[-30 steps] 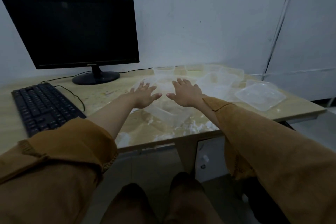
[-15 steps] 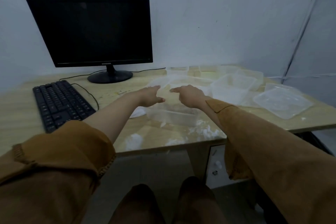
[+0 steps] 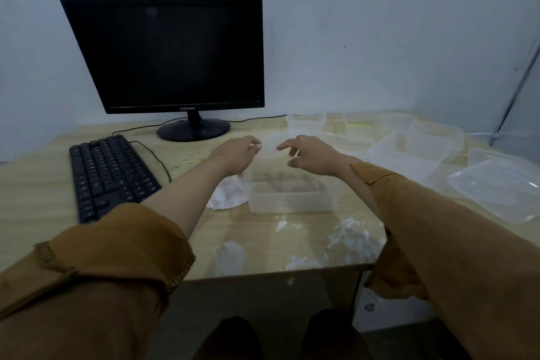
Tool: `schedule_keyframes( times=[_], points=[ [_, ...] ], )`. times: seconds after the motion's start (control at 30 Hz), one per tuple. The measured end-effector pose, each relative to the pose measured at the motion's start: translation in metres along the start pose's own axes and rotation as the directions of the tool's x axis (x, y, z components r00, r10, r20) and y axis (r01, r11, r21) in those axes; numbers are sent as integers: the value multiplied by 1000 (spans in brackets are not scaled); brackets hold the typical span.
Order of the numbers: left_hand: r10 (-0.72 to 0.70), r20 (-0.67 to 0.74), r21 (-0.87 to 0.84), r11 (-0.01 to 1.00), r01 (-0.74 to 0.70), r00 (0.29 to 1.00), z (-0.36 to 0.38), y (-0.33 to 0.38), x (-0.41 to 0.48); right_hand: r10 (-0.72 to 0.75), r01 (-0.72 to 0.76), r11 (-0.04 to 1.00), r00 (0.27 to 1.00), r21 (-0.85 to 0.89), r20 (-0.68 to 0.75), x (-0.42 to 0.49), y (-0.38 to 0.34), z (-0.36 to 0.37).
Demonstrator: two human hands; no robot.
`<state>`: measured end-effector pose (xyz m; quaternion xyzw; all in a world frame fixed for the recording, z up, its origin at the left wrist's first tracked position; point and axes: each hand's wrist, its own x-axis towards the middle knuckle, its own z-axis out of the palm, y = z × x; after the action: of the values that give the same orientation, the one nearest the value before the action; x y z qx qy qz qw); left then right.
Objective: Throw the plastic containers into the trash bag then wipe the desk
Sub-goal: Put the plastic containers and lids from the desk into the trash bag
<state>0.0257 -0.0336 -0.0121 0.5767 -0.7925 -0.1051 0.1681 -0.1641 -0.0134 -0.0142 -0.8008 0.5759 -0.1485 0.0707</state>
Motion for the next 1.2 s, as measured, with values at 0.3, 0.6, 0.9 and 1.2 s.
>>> schedule_keyframes(
  times=[0.3, 0.6, 0.9, 1.2],
  points=[
    [130, 181, 101, 984, -149, 975, 4, -4, 41, 49, -61, 992, 993, -114, -105, 3, 21, -15],
    [168, 207, 28, 984, -177, 964, 9, 13, 60, 68, -71, 996, 997, -59, -42, 10, 17, -12],
    [247, 114, 370, 889, -271, 962, 10, 28, 63, 75, -77, 996, 996, -42, -42, 9, 15, -8],
    [272, -115, 290, 929, -229, 955, 14, 21, 63, 69, -71, 996, 997, -48, -41, 12, 13, -6]
  ],
)
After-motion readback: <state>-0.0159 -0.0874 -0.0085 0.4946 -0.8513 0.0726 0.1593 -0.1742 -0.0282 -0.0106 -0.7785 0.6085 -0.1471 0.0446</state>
